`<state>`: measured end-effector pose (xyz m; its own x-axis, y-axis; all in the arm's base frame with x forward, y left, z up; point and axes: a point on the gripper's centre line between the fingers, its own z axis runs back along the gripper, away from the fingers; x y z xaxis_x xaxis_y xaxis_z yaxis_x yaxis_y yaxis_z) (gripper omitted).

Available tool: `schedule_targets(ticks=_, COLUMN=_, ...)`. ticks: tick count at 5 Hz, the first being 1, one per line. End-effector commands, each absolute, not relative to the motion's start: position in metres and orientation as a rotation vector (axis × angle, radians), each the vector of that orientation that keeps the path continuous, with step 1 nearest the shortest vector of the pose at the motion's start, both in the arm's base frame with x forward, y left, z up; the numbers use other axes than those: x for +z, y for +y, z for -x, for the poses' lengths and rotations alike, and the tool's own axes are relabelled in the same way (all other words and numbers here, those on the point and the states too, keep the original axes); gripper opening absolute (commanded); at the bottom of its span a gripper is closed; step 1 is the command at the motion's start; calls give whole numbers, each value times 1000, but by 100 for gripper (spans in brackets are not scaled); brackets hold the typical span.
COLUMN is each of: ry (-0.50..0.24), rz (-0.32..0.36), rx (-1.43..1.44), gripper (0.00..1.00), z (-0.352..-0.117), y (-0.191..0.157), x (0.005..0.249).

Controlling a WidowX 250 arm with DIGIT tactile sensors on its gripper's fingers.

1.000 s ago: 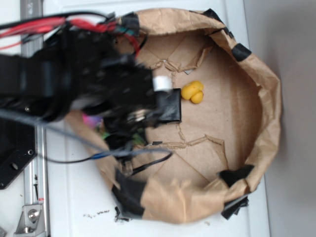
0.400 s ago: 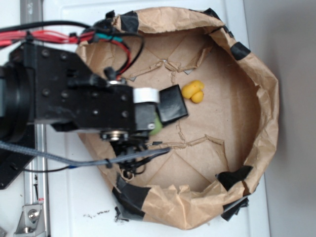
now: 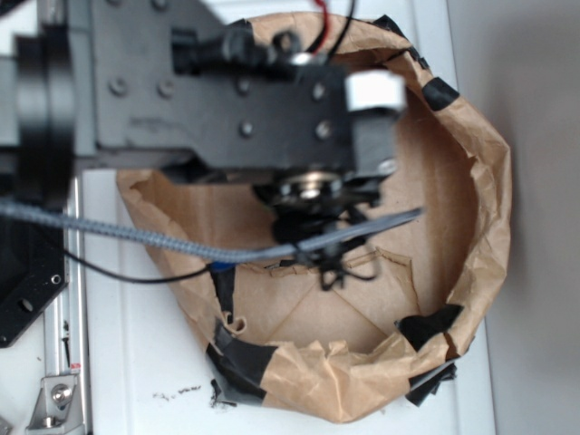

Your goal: Grab the green animal.

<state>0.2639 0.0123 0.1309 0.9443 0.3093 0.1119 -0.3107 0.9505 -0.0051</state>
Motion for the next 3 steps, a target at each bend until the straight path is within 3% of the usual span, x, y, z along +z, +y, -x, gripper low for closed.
schedule_targets(ticks=1, ry=-189, rz=66, rx=349, gripper=0, z=-257, y=25, x=191)
schedule_targets(ticks=3, ry=-199, rz=53, rx=281, gripper=0, z=-247, y=7, x=193)
